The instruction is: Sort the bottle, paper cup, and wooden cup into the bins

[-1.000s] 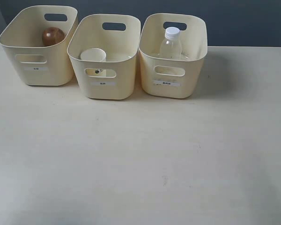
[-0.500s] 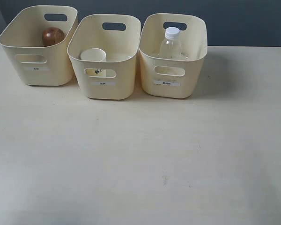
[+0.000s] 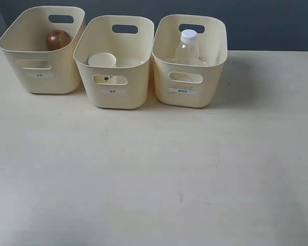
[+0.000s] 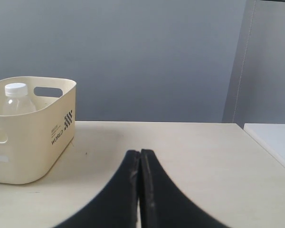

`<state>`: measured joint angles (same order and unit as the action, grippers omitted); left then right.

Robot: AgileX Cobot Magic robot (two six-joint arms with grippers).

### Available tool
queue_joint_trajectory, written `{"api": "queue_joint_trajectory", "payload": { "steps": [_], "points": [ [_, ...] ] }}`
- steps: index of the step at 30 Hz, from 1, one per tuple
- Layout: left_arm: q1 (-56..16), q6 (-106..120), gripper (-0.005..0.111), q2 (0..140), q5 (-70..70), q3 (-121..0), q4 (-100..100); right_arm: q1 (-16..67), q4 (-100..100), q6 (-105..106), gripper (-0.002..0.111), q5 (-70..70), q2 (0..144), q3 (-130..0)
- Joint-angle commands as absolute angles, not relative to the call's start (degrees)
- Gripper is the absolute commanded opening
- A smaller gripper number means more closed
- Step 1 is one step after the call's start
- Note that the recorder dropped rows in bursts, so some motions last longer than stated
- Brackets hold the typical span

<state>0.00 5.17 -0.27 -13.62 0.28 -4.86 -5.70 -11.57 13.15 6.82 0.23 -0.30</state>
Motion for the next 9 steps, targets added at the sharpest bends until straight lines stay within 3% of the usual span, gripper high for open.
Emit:
{"api": "queue_joint_trajectory", "payload": {
  "steps": [1, 9],
  "points": [
    [-0.2, 5.1, 0.000, 0.0, -13.3, 0.0, -4.6, -6.0, -11.2, 13.4, -0.001, 6.3, 0.0, 0.0],
    [-0.2, 5.1, 0.000, 0.0, -13.3, 0.0, -4.6, -6.0, -11.2, 13.2, -0.001, 6.3, 0.0, 0.0]
  ]
}}
